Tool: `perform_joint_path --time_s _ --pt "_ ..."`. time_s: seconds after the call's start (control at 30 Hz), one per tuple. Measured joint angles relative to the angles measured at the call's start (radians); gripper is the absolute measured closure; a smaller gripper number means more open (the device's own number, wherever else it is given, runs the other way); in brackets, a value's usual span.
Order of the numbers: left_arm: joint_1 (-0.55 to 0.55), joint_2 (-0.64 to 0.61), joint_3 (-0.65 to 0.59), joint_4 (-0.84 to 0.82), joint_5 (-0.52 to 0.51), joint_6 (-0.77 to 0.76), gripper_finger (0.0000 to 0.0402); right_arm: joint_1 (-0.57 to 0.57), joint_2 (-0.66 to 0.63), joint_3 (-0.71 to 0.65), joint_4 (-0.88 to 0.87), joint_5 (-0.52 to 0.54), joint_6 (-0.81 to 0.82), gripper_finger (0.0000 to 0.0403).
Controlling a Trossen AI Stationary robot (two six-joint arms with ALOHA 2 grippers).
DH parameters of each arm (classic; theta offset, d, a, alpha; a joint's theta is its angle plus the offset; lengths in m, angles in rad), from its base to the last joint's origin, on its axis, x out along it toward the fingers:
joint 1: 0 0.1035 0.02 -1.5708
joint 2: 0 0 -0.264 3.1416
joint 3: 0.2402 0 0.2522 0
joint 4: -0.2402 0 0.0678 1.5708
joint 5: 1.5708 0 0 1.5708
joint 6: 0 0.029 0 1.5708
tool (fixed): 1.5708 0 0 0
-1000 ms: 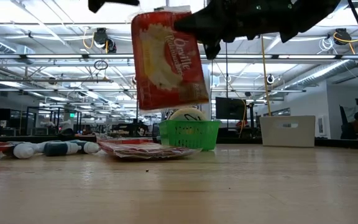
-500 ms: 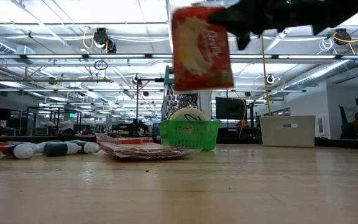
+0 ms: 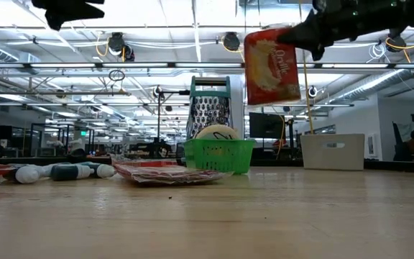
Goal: Pick & Place Food Item
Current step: Put the top red popcorn bag into the gray bin
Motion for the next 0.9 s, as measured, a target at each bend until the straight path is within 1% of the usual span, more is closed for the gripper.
perform_joint_path --time_s 0.17,0.23,0.4,0.57,0.73,0.9 --pt "0.002 -0.052 -0.057 0.051 -0.006 0.033 0.0211 -0.144 -0.034 -0.014 -0.059 -0.005 0.001 0.0395" --pt "0.002 -0.060 -0.061 0.051 -0.009 0.040 0.0210 -0.198 -0.037 -0.015 -0.087 -0.006 -0.011 0.0395" --pt "0.002 -0.064 -0.062 0.051 0.018 0.058 0.0211 -0.338 -0.038 -0.015 -0.092 -0.006 -0.075 0.0395" --pt "0.002 -0.060 -0.062 0.043 0.020 0.055 0.0210 -0.460 -0.038 -0.015 -0.104 0.013 -0.107 0.0395" --pt "0.002 -0.059 -0.062 0.020 0.038 0.046 0.0210 -0.521 -0.056 -0.015 -0.148 0.087 -0.141 0.0395" --pt "0.002 -0.068 -0.062 -0.056 0.067 0.019 0.0211 -0.531 -0.110 -0.015 -0.217 0.156 -0.156 0.0395"
